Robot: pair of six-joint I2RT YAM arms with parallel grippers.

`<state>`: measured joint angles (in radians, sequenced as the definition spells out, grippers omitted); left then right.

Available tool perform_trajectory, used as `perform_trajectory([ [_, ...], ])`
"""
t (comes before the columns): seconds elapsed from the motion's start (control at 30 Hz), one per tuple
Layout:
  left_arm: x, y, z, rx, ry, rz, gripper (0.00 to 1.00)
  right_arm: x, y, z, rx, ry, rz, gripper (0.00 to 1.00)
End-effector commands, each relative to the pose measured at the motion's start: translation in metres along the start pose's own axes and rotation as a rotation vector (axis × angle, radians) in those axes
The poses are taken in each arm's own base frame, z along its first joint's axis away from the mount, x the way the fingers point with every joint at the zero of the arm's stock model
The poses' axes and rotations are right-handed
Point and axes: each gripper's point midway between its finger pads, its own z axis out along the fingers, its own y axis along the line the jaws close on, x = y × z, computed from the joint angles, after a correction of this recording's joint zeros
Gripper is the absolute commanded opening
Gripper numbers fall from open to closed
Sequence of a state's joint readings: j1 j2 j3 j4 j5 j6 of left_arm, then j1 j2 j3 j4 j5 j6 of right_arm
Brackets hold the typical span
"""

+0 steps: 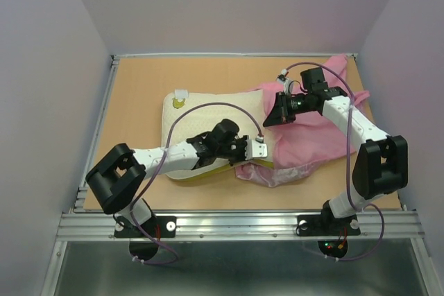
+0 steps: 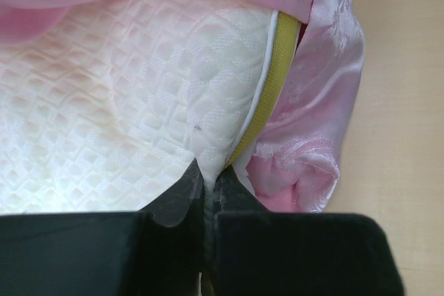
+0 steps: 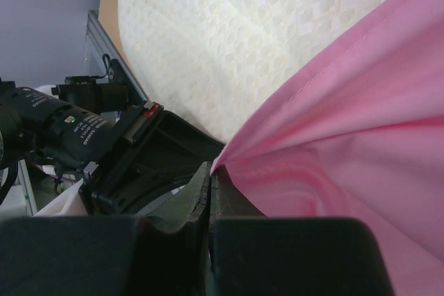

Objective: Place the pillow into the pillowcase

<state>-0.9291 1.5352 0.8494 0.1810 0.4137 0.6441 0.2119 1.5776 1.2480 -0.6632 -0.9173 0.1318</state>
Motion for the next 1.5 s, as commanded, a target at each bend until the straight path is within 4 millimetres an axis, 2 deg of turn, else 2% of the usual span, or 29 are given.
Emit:
perform_trajectory([
  [0.0, -0.062, 0.025, -0.001, -0.091, -0.184, 0.043, 0.0, 0.005, 0.019, -0.002, -0.057, -0.007, -0.049, 0.01],
  [0.07, -0.09, 0.027, 0.0, -0.112, -0.247, 0.089, 0.0, 0.005, 0.028, -0.004, -0.096, -0.003, -0.063, 0.0],
  [0.13, -0.096, 0.013, 0.01, -0.063, -0.235, 0.176, 0.0, 0.008, 0.034, -0.004, -0.136, 0.009, -0.054, 0.01],
  [0.2, -0.083, -0.012, 0.024, 0.008, -0.178, 0.236, 0.0, 0.01, 0.035, -0.003, -0.146, 0.015, -0.049, 0.01],
  [0.27, -0.043, -0.032, 0.031, 0.092, -0.067, 0.296, 0.0, 0.012, 0.032, -0.004, -0.119, 0.011, -0.064, 0.02],
  [0.3, -0.034, -0.036, 0.029, 0.102, -0.045, 0.302, 0.04, 0.012, 0.029, -0.005, -0.094, 0.008, -0.077, 0.12],
  [0.33, -0.027, -0.039, 0.016, 0.102, -0.035, 0.299, 0.16, 0.011, 0.018, -0.009, -0.009, 0.005, -0.124, 0.4],
  [0.37, -0.027, -0.039, 0.007, 0.099, -0.036, 0.285, 0.24, 0.007, 0.01, -0.012, 0.048, -0.005, -0.145, 0.52],
  [0.4, -0.036, -0.037, -0.013, 0.094, -0.059, 0.27, 0.34, 0.002, 0.003, -0.015, 0.106, -0.013, -0.173, 0.62],
  [0.43, -0.04, -0.035, -0.025, 0.09, -0.072, 0.24, 0.47, -0.01, -0.019, -0.021, 0.226, -0.034, -0.22, 0.7],
  [0.47, -0.049, -0.037, -0.036, 0.107, -0.11, 0.218, 0.51, -0.031, -0.02, -0.028, 0.272, -0.072, -0.262, 0.73],
  [0.5, -0.056, -0.031, -0.057, 0.093, -0.121, 0.197, 0.56, -0.046, -0.024, -0.033, 0.313, -0.096, -0.289, 0.77],
  [0.53, -0.07, -0.027, -0.068, 0.085, -0.148, 0.178, 0.66, -0.059, -0.046, -0.032, 0.387, -0.095, -0.269, 0.77],
  [0.57, -0.078, -0.026, -0.077, 0.088, -0.162, 0.179, 0.66, -0.072, -0.052, -0.033, 0.419, -0.108, -0.273, 0.78],
  [0.6, -0.082, -0.028, -0.088, 0.096, -0.165, 0.151, 0.67, -0.103, -0.045, -0.042, 0.448, -0.168, -0.315, 0.79],
  [0.67, -0.093, -0.021, -0.099, 0.077, -0.177, 0.132, 0.67, -0.128, -0.07, -0.035, 0.517, -0.172, -0.306, 0.79],
  [0.7, -0.094, -0.02, -0.103, 0.067, -0.175, 0.111, 0.67, -0.151, -0.068, -0.038, 0.536, -0.218, -0.319, 0.79],
  [0.73, -0.092, -0.016, -0.105, 0.053, -0.172, 0.091, 0.67, -0.163, -0.075, -0.038, 0.566, -0.231, -0.318, 0.77],
  [0.83, -0.079, 0.008, -0.107, -0.021, -0.159, 0.007, 0.67, -0.177, -0.107, -0.021, 0.608, -0.205, -0.301, 0.75],
  [0.87, -0.074, 0.016, -0.107, -0.042, -0.15, -0.015, 0.67, -0.176, -0.117, -0.015, 0.617, -0.183, -0.301, 0.74],
  [0.9, -0.064, 0.034, -0.112, -0.087, -0.136, -0.046, 0.67, -0.175, -0.124, -0.012, 0.626, -0.168, -0.3, 0.74],
  [0.93, -0.059, 0.045, -0.109, -0.108, -0.127, -0.067, 0.67, -0.164, -0.141, -0.003, 0.632, -0.113, -0.276, 0.73],
  [0.97, -0.055, 0.067, -0.116, -0.167, -0.127, -0.108, 0.67, -0.163, -0.141, -0.001, 0.624, -0.087, -0.288, 0.73],
  [1.0, -0.051, 0.077, -0.118, -0.191, -0.12, -0.125, 0.67, -0.161, -0.146, 0.003, 0.622, -0.075, -0.286, 0.72],
  [1.03, -0.044, 0.086, -0.114, -0.2, -0.106, -0.15, 0.67, -0.157, -0.154, 0.008, 0.619, -0.059, -0.27, 0.72],
  [1.07, -0.044, 0.097, -0.116, -0.226, -0.104, -0.153, 0.76, -0.153, -0.156, 0.012, 0.608, -0.047, -0.261, 0.72],
  [1.27, -0.01, 0.148, -0.112, -0.36, -0.03, -0.192, 0.76, -0.136, -0.199, 0.031, 0.671, 0.005, -0.171, 0.71],
  [1.4, 0.017, 0.176, -0.103, -0.38, 0.019, -0.241, 0.76, -0.128, -0.207, 0.041, 0.654, 0.024, -0.143, 0.7],
  [1.47, 0.02, 0.196, -0.106, -0.404, 0.015, -0.251, 0.76, -0.123, -0.205, 0.046, 0.627, 0.033, -0.132, 0.68],
])
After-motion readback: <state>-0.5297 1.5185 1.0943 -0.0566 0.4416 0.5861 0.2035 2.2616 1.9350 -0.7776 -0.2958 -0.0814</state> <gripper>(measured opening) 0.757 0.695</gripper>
